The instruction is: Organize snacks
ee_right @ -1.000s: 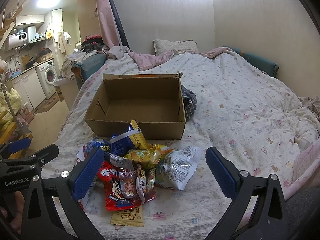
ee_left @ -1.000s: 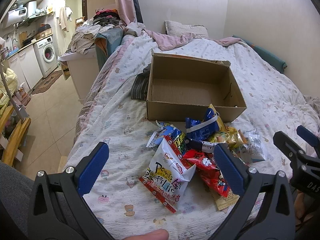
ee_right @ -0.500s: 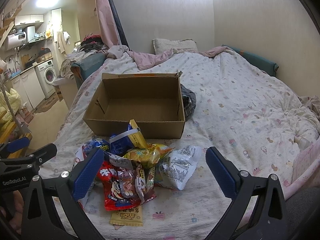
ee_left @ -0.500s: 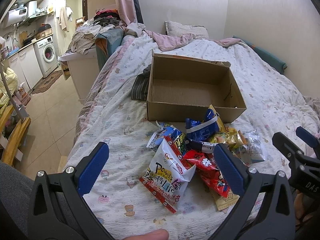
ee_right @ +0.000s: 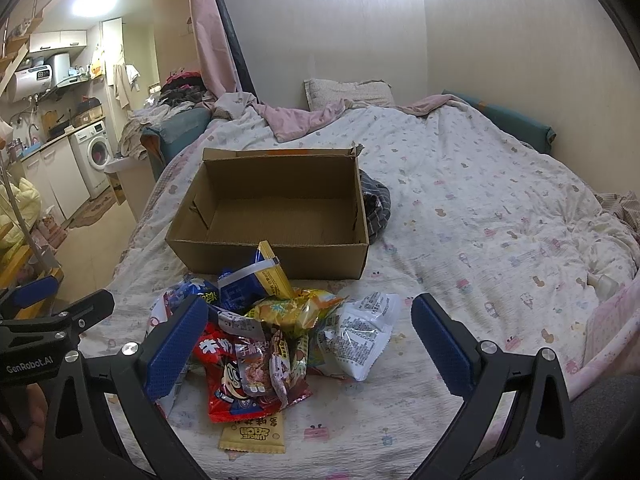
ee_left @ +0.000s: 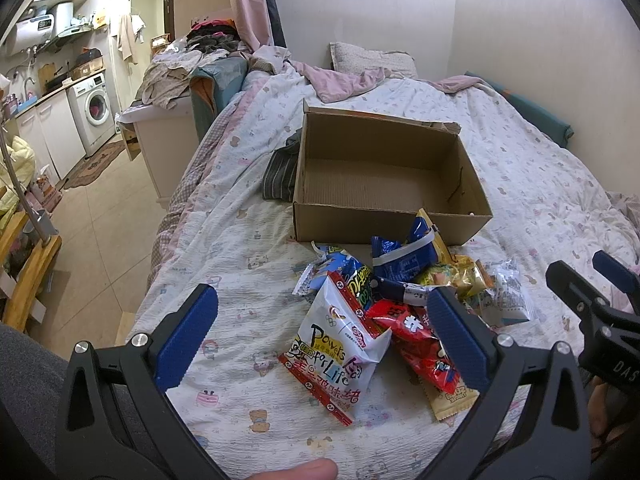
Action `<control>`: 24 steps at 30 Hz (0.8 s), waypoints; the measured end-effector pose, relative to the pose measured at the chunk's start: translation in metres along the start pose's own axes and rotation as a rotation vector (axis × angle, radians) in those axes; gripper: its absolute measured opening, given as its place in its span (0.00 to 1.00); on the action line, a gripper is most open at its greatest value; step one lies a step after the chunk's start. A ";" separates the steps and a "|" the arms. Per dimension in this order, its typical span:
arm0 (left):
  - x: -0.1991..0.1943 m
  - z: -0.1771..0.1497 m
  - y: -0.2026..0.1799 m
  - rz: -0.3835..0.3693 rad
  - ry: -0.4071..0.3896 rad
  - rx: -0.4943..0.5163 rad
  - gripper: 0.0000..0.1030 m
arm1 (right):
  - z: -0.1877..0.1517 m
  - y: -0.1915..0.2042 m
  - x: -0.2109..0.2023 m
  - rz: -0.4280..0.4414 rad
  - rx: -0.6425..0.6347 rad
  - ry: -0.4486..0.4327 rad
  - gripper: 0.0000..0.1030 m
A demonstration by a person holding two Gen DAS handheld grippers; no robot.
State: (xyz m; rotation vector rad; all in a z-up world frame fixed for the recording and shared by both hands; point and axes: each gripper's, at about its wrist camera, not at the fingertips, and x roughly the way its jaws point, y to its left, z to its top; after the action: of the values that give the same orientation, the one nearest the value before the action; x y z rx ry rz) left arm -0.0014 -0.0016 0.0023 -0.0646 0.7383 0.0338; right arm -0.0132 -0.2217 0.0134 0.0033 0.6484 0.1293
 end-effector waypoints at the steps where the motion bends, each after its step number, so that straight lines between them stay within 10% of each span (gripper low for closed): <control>1: 0.000 0.000 0.000 0.000 -0.001 -0.001 1.00 | 0.000 0.000 0.000 0.001 0.000 0.000 1.00; 24: -0.002 0.002 0.000 0.002 0.000 0.000 1.00 | 0.000 -0.001 -0.002 0.002 0.003 -0.002 1.00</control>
State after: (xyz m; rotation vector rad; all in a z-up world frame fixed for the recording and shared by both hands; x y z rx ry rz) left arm -0.0017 -0.0012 0.0047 -0.0641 0.7383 0.0362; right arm -0.0145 -0.2225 0.0149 0.0073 0.6463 0.1306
